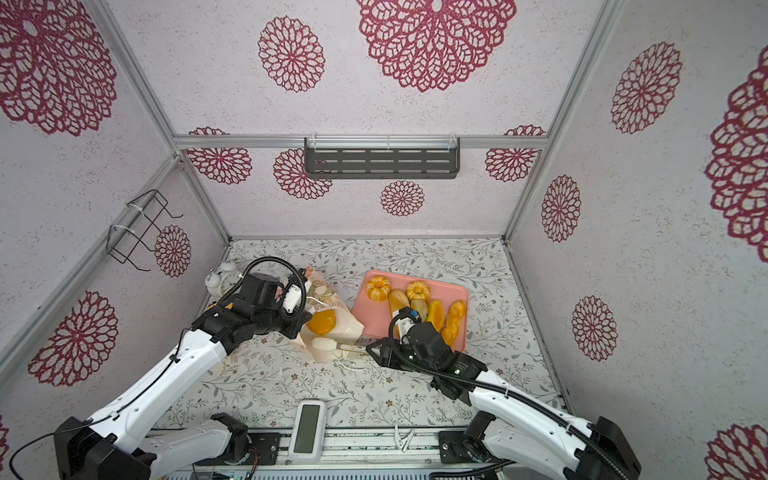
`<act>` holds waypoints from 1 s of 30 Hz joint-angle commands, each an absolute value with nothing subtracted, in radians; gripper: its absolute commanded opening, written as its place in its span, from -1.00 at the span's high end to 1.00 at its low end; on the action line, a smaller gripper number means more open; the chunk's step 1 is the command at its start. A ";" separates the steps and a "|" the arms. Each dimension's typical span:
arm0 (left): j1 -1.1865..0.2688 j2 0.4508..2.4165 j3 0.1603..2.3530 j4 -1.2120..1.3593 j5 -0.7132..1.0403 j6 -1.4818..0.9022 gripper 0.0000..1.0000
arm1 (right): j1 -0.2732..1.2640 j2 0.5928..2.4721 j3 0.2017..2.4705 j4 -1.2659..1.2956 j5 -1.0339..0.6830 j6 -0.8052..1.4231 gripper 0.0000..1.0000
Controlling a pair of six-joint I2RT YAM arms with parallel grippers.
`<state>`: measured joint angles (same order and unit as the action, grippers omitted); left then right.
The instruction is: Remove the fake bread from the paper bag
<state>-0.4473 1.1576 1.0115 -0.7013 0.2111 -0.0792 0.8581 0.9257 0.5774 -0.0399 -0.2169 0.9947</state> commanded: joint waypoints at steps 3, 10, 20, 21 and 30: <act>-0.453 1.141 1.002 -0.697 0.211 -0.091 1.00 | 0.830 0.922 0.571 0.089 -0.209 1.040 0.09; -0.456 1.143 1.008 -0.696 0.210 -0.091 1.00 | 0.814 1.015 0.559 0.190 -0.198 1.035 0.15; -0.460 1.157 1.010 -0.682 0.210 -0.099 1.00 | 0.814 1.031 0.449 0.189 -0.160 0.984 0.06; -0.460 1.160 1.010 -0.680 0.210 -0.100 1.00 | 0.814 1.020 0.441 0.170 -0.152 0.941 0.02; -0.465 1.182 1.025 -0.677 0.196 -0.095 1.00 | 0.816 0.621 0.226 0.136 -0.181 0.593 -0.76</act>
<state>-0.4568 1.1713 1.0103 -0.6930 0.2001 -0.0910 0.8188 0.7410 0.2367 0.1486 -0.1871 0.7586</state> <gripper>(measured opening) 0.038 0.869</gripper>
